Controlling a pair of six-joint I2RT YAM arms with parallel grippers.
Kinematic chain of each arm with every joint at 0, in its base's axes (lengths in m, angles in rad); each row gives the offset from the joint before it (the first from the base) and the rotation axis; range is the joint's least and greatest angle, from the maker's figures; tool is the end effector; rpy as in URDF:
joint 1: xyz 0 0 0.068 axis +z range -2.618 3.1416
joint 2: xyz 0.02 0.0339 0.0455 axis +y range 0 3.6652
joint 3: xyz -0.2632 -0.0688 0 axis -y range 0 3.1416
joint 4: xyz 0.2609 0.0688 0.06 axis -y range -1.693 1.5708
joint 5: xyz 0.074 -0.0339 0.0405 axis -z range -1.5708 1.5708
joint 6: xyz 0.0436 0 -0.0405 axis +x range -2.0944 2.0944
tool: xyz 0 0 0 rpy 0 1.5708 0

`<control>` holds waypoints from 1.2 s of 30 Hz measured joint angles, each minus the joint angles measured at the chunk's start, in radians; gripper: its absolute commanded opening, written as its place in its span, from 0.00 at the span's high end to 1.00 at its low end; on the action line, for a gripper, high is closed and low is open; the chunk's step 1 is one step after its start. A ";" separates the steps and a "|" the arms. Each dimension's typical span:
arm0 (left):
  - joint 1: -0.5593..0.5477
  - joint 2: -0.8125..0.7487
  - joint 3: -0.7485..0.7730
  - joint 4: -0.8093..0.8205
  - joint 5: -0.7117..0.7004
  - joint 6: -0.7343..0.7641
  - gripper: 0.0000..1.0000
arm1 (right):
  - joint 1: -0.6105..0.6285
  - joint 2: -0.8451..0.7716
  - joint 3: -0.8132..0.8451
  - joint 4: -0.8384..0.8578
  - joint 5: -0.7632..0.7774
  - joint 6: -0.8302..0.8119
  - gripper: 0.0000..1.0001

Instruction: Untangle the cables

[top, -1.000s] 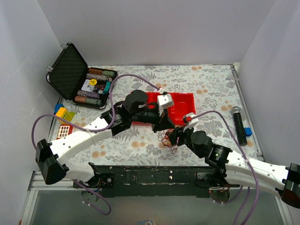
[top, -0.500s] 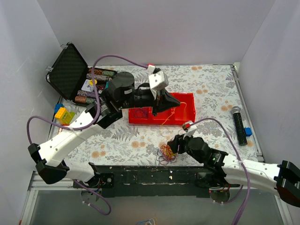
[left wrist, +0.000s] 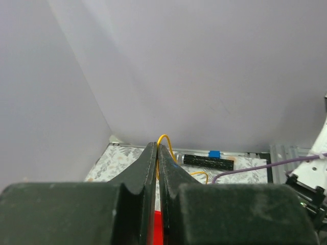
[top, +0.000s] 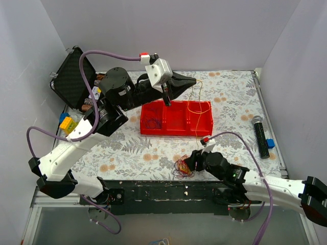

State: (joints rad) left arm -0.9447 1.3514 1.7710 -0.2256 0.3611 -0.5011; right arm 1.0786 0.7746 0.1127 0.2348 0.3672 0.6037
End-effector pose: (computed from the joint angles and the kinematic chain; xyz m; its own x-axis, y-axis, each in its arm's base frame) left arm 0.1570 -0.2434 0.5536 -0.3627 -0.2654 -0.8933 0.8973 0.1594 -0.4116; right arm 0.0984 0.1503 0.1371 -0.5404 0.1133 -0.8337 -0.4389 0.8074 0.3943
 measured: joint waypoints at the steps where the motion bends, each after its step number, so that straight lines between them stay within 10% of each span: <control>1: 0.000 0.000 -0.006 0.021 -0.015 0.007 1.00 | 0.000 -0.017 -0.002 -0.002 0.000 0.001 0.31; 7: 0.000 0.042 0.077 0.105 -0.099 0.064 1.00 | 0.000 -0.069 -0.034 -0.004 -0.008 0.023 0.16; 36: 0.000 0.145 0.361 0.701 -0.251 0.351 1.00 | 0.004 0.006 -0.045 0.054 -0.030 0.051 0.10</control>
State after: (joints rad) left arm -0.9451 1.4960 2.1323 0.4751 0.1104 -0.1501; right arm 1.0828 0.7807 0.0681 0.2886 0.3370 0.6552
